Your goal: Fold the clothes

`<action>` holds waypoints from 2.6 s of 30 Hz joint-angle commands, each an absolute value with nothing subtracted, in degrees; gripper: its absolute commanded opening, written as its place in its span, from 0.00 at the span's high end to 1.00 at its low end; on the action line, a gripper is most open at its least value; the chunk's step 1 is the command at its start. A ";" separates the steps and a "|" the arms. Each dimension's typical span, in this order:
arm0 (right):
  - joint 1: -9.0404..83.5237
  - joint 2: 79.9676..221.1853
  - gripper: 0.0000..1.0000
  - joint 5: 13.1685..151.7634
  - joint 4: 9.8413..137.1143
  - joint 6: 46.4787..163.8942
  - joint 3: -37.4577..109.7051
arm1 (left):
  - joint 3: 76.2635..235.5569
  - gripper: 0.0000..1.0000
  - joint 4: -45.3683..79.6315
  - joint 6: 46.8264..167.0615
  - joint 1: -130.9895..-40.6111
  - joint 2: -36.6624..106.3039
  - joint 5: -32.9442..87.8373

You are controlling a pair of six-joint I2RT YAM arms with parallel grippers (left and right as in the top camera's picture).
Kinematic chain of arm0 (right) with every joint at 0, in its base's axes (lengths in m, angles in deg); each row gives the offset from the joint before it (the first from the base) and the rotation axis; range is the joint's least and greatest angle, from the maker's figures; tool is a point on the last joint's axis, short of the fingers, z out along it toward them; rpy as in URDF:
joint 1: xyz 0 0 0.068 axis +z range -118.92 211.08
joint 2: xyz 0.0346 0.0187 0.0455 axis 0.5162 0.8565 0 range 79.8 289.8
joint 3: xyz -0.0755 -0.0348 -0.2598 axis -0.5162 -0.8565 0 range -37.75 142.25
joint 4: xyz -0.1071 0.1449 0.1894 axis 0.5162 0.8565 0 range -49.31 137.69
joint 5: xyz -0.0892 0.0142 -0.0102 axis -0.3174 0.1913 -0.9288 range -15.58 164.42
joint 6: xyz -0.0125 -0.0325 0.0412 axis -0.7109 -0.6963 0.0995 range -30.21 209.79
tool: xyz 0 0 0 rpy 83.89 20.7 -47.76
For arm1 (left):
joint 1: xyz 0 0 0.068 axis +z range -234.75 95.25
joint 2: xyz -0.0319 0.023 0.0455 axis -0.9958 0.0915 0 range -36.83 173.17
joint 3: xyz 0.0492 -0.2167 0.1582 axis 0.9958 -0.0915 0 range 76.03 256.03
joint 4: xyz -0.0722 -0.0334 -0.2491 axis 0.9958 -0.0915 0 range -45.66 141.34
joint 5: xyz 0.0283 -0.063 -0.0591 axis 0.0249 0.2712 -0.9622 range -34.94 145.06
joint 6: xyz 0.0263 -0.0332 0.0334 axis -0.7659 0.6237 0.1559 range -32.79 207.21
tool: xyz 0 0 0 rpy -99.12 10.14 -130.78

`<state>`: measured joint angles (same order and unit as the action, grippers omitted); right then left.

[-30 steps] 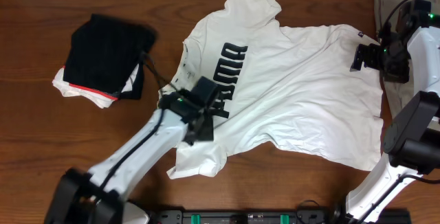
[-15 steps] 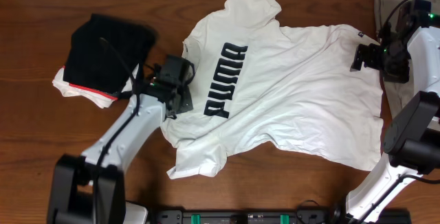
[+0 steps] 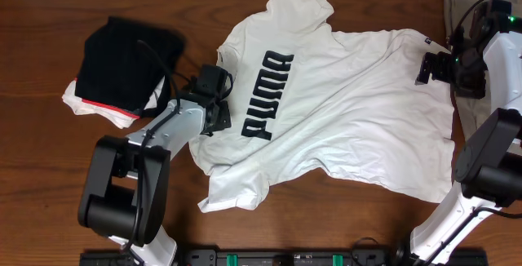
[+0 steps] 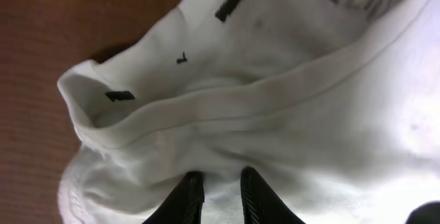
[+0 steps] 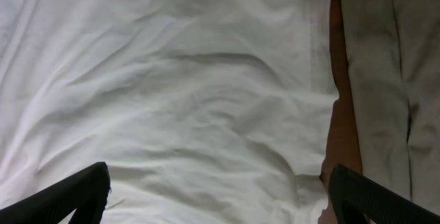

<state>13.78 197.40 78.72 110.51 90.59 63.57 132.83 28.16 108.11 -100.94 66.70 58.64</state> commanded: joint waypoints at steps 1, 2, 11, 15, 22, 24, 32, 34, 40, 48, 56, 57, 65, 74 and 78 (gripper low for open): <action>13.89 195.83 0.01 78.96 110.58 90.59 64.57 | 132.89 0.78 28.38 107.39 -100.11 70.22 65.70; 13.89 195.83 0.01 78.96 110.56 90.56 64.57 | 132.89 0.78 28.40 107.39 -99.58 70.39 66.79; 13.89 195.83 0.01 78.96 110.56 90.56 64.57 | 132.92 0.78 31.31 107.37 -93.68 70.52 65.81; 13.87 195.83 0.01 78.96 110.56 90.56 64.57 | 133.46 0.77 33.19 107.37 -93.48 70.04 65.19; 13.87 195.83 0.01 78.96 110.56 90.56 64.57 | 136.81 0.53 30.98 107.70 -93.57 61.56 56.95; 13.87 195.83 0.01 78.96 110.56 90.59 64.57 | 137.66 0.49 28.64 109.45 -93.57 56.60 56.63; 13.84 195.83 0.01 78.96 110.58 90.59 64.57 | 137.99 0.34 15.07 116.40 -93.55 34.24 54.59; 13.87 195.83 0.01 78.96 110.56 90.56 64.57 | 137.99 0.33 11.42 116.75 -93.57 29.98 53.89; 13.89 195.83 0.01 79.37 110.08 90.59 64.57 | 137.99 0.31 -0.10 117.51 -93.55 22.50 53.54; 13.84 195.07 0.18 87.22 114.82 92.55 64.59 | 137.99 0.30 -9.76 115.35 -93.55 22.31 51.99; 13.91 183.55 0.60 74.24 129.92 105.56 63.15 | 137.66 0.25 -14.40 113.14 -93.55 22.37 52.06; 13.89 181.23 0.58 72.71 130.69 107.57 61.95 | 137.48 0.25 -14.35 113.14 -93.55 22.44 52.10; 6.92 160.38 0.54 71.96 128.63 112.05 42.58 | 137.11 0.20 -14.72 112.70 -93.55 24.91 52.06; -8.41 154.76 0.53 80.05 117.86 107.13 23.94 | 137.11 0.16 -14.62 112.77 -93.55 29.52 52.06; -11.14 155.37 0.51 80.66 113.27 112.20 21.12 | 137.11 0.16 -14.51 112.81 -93.55 31.18 52.04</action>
<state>-9.54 155.29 77.84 115.26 109.84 22.54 137.46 -14.40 113.73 -93.77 30.29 52.01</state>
